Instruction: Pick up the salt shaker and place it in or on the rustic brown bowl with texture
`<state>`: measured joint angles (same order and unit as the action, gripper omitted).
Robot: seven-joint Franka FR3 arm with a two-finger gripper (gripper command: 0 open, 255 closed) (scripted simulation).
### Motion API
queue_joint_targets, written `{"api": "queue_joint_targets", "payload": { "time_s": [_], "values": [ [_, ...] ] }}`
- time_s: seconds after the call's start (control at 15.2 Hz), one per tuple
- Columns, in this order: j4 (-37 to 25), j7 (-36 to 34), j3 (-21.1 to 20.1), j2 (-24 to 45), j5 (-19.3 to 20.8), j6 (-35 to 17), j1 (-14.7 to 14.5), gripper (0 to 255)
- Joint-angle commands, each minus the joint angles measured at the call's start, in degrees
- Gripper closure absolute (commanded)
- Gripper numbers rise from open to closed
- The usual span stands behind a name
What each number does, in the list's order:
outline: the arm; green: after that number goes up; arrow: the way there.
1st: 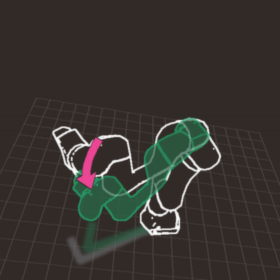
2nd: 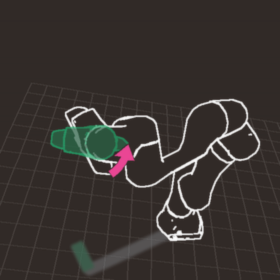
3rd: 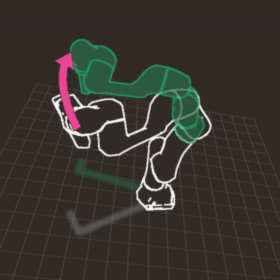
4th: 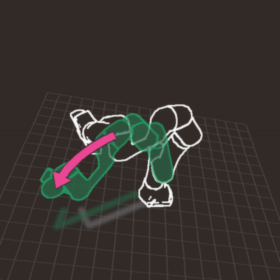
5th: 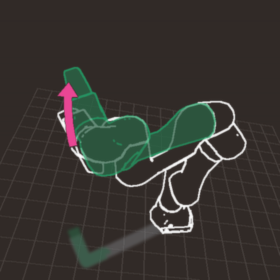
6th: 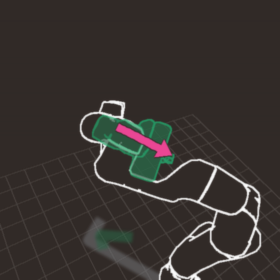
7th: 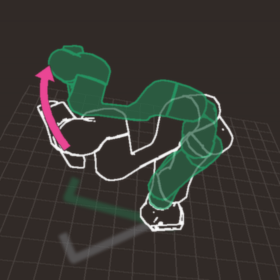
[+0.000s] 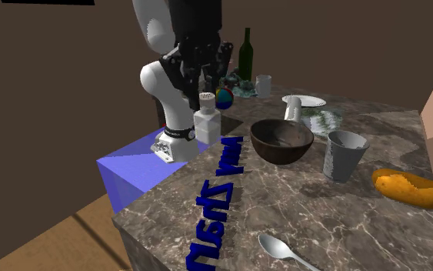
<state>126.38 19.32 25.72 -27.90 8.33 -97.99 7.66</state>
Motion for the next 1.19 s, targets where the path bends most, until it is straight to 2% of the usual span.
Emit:
{"api": "queue_joint_targets", "payload": {
  "time_s": [0.0, 0.59, 1.12],
  "values": [
    [1.1, -2.7, -2.2, -1.2, -0.7, 0.3, -0.6, 255],
    [3.1, -15.6, -12.8, -4.8, -5.5, 2.2, -4.6, 255],
    [0.7, -26.5, -21.6, -3.4, -10.5, 3.0, -8.8, 255]
  ]
}}
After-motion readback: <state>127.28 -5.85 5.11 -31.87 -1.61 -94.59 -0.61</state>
